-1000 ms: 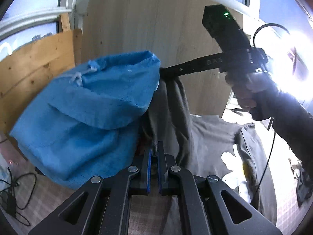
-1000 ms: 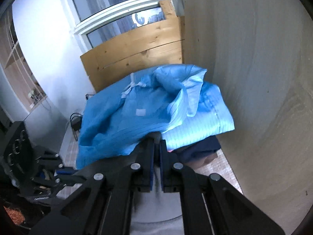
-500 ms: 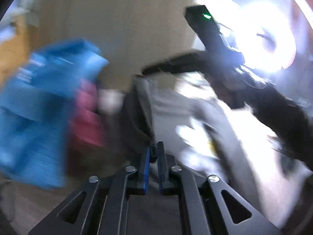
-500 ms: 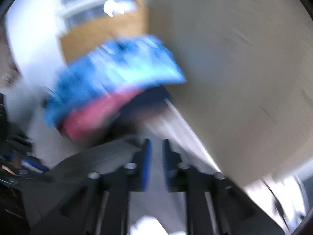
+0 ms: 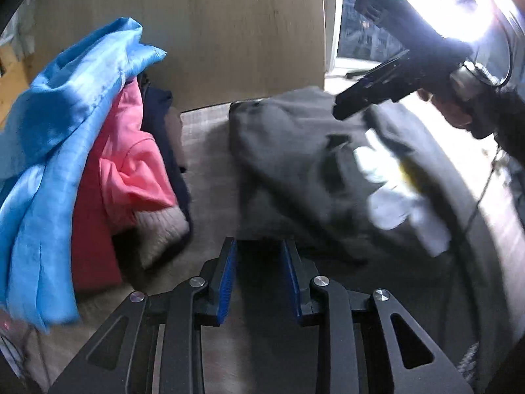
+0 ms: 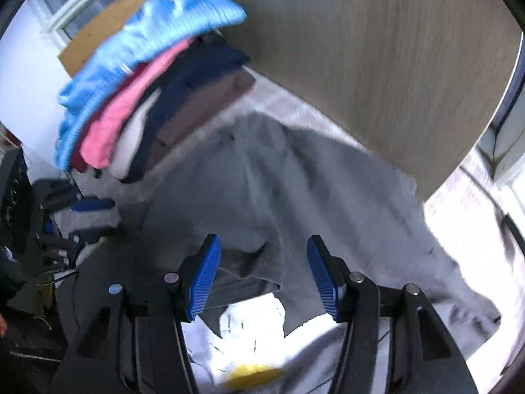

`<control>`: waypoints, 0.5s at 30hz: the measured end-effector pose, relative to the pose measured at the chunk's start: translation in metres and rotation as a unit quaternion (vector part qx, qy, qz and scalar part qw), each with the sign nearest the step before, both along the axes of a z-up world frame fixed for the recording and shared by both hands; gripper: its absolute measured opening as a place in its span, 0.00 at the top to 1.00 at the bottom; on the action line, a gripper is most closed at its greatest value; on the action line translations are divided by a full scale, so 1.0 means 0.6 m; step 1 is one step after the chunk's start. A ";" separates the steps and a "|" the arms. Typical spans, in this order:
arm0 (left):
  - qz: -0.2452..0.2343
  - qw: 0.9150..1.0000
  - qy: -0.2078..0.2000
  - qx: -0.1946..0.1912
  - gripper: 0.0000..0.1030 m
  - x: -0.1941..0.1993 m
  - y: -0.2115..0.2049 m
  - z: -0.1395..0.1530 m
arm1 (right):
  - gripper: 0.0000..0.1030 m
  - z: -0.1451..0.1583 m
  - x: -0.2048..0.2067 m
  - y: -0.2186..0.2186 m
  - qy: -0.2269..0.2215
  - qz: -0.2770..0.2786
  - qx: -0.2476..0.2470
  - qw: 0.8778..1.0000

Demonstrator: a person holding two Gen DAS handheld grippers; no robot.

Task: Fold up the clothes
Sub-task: 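Open both grippers and release the shirt beside the clothes stack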

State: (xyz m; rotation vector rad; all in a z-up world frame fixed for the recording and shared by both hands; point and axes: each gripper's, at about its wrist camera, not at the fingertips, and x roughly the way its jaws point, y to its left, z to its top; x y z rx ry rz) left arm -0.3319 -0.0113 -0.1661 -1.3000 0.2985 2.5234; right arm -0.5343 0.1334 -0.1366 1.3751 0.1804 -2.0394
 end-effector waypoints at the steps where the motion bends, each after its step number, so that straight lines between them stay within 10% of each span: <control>1: -0.006 1.000 -0.001 -0.005 0.74 -0.003 0.000 -0.005 | 0.48 0.001 0.009 0.002 0.011 0.004 0.001 1.000; 9: -0.029 0.999 -0.025 -0.010 0.86 -0.020 0.000 -0.029 | 0.51 0.005 0.083 -0.014 0.078 0.100 0.058 0.990; 15: -0.037 0.999 -0.033 -0.012 0.92 -0.026 0.004 -0.029 | 0.91 -0.028 0.068 -0.040 0.069 0.124 0.094 0.985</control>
